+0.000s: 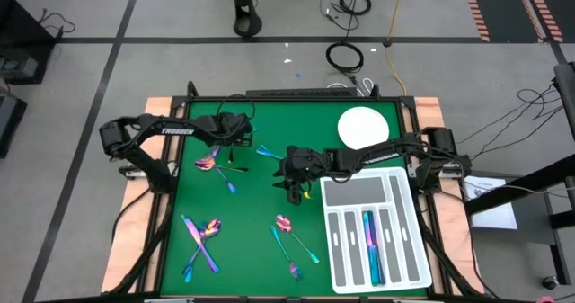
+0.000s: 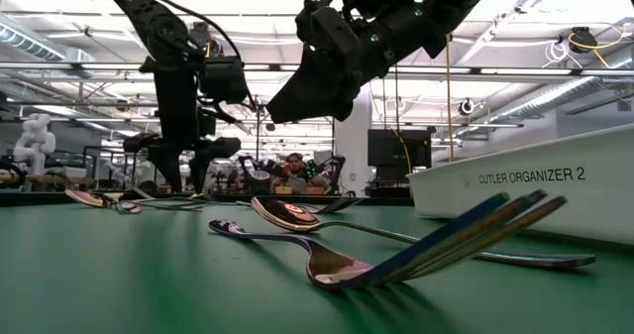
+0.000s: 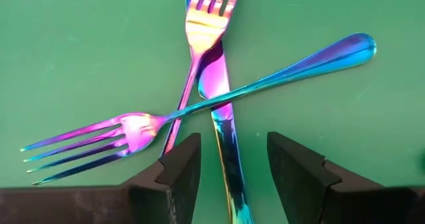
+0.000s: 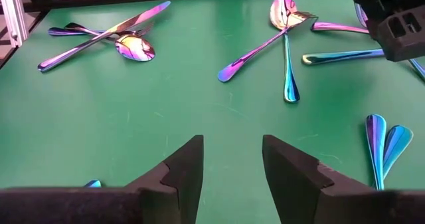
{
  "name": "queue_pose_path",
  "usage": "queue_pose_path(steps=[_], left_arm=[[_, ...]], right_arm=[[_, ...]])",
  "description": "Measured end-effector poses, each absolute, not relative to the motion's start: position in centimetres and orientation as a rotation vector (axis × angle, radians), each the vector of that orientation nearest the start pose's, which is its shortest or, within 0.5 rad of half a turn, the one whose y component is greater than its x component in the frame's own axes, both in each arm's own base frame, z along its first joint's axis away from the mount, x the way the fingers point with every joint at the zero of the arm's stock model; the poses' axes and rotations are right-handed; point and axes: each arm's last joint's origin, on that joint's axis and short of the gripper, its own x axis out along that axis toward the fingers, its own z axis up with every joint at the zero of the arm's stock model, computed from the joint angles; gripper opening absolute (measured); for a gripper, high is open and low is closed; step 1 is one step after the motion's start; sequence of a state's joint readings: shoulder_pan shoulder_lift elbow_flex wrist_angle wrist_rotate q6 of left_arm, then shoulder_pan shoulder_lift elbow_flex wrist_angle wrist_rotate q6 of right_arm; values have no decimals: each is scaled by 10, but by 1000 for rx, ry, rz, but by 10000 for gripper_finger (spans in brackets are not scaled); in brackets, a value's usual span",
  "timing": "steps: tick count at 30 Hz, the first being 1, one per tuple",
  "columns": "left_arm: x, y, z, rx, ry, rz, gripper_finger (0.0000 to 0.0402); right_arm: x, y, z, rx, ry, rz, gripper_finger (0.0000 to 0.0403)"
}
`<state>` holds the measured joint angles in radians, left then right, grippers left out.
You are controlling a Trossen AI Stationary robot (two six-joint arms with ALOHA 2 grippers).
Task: Sort silverware
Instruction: Put the top left knife into the utensil organizer
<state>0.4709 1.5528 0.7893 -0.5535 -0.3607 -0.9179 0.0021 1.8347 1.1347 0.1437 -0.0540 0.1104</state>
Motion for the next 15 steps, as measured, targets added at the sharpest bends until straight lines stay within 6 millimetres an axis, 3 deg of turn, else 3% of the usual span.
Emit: queue_pose_path(steps=[15], left_arm=[[221, 122, 136, -867, 880, 1255, 175]], right_arm=[[397, 2, 195, 122, 560, 24, 144]])
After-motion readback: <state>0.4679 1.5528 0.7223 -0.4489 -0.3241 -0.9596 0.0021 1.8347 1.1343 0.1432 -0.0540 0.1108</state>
